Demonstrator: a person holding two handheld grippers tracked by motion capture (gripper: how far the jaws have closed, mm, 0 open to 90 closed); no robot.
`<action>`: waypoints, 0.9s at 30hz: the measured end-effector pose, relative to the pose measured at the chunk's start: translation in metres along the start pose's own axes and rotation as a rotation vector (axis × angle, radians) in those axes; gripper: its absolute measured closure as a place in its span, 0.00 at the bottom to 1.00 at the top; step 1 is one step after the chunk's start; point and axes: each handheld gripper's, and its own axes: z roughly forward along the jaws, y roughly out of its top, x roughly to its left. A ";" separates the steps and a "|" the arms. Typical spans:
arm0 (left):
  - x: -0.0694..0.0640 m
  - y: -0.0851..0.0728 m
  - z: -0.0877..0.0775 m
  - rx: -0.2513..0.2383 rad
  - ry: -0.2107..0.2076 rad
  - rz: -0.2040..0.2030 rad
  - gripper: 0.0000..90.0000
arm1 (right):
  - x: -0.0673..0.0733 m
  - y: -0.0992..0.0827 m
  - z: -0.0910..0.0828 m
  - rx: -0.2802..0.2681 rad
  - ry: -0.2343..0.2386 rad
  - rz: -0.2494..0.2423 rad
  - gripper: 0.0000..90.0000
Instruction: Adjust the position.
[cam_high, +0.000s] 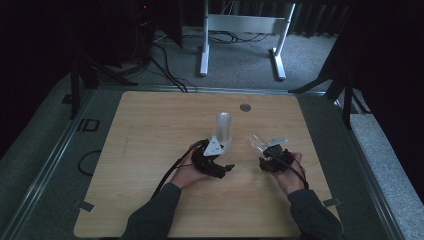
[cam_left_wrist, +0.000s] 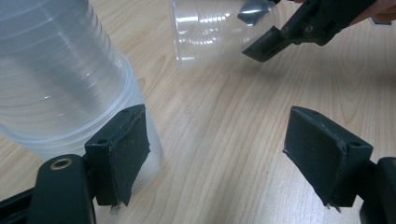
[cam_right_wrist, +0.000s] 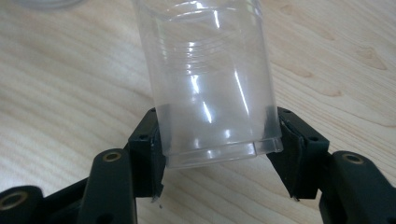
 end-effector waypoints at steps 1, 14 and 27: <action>0.000 0.000 0.000 0.000 0.001 0.000 0.24 | 0.000 0.000 0.000 -0.011 -0.003 0.018 0.47; 0.000 0.000 0.001 -0.002 0.016 -0.012 0.24 | 0.007 -0.002 0.003 -0.118 -0.034 0.153 0.47; -0.001 0.002 0.004 0.000 0.032 -0.022 0.25 | 0.012 -0.005 0.004 -0.205 -0.116 0.236 0.47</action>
